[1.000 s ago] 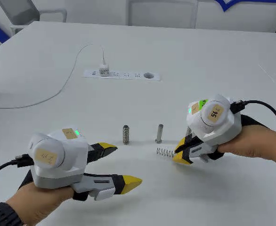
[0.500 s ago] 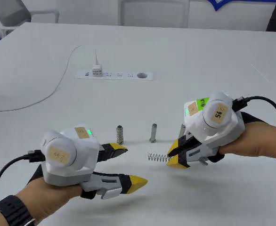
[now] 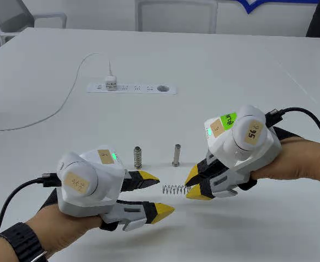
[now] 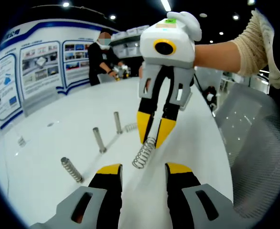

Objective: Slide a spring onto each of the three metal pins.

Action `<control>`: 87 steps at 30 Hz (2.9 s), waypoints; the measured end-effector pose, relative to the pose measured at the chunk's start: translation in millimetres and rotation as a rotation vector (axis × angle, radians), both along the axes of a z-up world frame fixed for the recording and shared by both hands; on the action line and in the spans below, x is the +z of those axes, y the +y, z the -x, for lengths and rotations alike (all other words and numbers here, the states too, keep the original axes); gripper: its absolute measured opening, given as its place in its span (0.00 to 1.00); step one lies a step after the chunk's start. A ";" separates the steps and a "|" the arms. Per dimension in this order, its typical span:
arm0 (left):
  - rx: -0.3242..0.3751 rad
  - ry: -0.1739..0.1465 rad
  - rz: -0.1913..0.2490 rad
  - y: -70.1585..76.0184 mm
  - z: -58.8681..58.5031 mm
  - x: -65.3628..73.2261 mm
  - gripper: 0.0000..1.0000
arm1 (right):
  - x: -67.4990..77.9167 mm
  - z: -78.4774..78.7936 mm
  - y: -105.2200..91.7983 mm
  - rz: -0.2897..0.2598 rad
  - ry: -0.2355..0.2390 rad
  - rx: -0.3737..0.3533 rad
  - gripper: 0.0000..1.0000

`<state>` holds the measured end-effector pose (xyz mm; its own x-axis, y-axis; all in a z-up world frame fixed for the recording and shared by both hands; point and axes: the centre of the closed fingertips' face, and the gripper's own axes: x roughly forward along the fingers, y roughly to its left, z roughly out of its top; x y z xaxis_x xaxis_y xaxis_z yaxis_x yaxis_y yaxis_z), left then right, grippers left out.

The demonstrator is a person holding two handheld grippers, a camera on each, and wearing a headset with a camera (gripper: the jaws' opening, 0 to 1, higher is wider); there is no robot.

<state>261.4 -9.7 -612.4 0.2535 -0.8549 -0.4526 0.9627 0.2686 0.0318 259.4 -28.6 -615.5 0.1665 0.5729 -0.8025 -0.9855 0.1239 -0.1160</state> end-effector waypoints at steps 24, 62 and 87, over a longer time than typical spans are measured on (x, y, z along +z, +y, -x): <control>-0.053 -0.026 -0.037 -8.9 6.5 -11.3 0.21 | 3.8 7.5 10.7 0.018 0.008 0.055 0.11; -0.022 -0.018 -0.005 -14.0 3.6 -9.2 0.11 | 30.8 8.7 30.6 -0.147 0.011 -0.014 0.11; 0.002 -0.005 0.022 -17.2 0.6 -4.9 0.16 | 36.8 2.6 31.0 -0.221 -0.002 -0.080 0.11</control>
<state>260.8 -26.9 -617.3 0.2576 -0.8644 -0.4319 0.9620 0.2712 0.0310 256.8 2.4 -578.8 0.2199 0.7200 -0.6582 -0.9713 0.2240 -0.0796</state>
